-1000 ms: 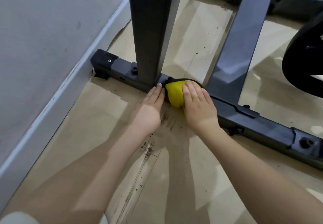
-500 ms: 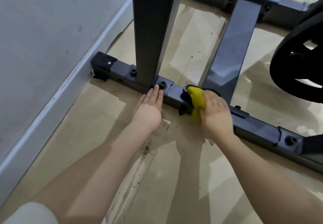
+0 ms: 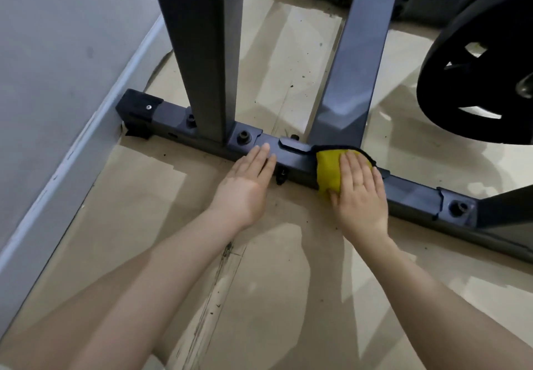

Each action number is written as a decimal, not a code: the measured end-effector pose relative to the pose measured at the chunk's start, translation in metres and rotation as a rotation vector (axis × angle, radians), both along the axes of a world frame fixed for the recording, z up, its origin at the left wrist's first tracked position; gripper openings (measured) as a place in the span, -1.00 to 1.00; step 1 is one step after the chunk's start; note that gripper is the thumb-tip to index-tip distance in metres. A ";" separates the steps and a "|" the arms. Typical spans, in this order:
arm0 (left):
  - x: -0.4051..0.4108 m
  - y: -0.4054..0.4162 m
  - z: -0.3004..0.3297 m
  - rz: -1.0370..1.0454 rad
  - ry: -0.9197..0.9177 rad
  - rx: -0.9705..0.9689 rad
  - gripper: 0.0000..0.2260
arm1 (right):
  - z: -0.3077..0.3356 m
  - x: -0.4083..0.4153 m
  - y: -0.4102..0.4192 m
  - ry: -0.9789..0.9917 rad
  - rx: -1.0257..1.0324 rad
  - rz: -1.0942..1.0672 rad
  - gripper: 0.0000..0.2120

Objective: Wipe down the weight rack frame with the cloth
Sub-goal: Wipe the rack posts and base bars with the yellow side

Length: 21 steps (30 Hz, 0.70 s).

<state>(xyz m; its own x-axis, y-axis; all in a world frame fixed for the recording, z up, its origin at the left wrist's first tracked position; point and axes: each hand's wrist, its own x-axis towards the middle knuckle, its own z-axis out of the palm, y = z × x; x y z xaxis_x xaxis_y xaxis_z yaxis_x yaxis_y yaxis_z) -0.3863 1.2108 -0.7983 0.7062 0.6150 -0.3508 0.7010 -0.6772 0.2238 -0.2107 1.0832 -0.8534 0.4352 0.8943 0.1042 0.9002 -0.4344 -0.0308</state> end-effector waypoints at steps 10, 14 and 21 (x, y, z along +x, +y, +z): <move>0.002 0.004 -0.001 0.009 0.037 -0.047 -0.42 | -0.008 -0.043 0.062 -0.155 -0.072 0.337 -0.42; -0.001 0.009 0.000 -0.011 0.059 -0.074 -0.38 | -0.011 -0.009 0.006 -0.149 -0.073 0.201 -0.47; 0.001 0.003 -0.002 0.050 0.039 -0.114 -0.37 | 0.003 -0.025 0.026 -0.047 -0.133 -0.029 -0.50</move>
<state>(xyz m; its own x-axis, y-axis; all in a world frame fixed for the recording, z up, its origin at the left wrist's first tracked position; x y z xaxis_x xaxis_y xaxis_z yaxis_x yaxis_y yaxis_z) -0.3850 1.2134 -0.8007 0.6602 0.6036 -0.4469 0.7428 -0.6128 0.2696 -0.2355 1.1096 -0.8505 0.4584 0.8887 0.0064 0.8863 -0.4576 0.0711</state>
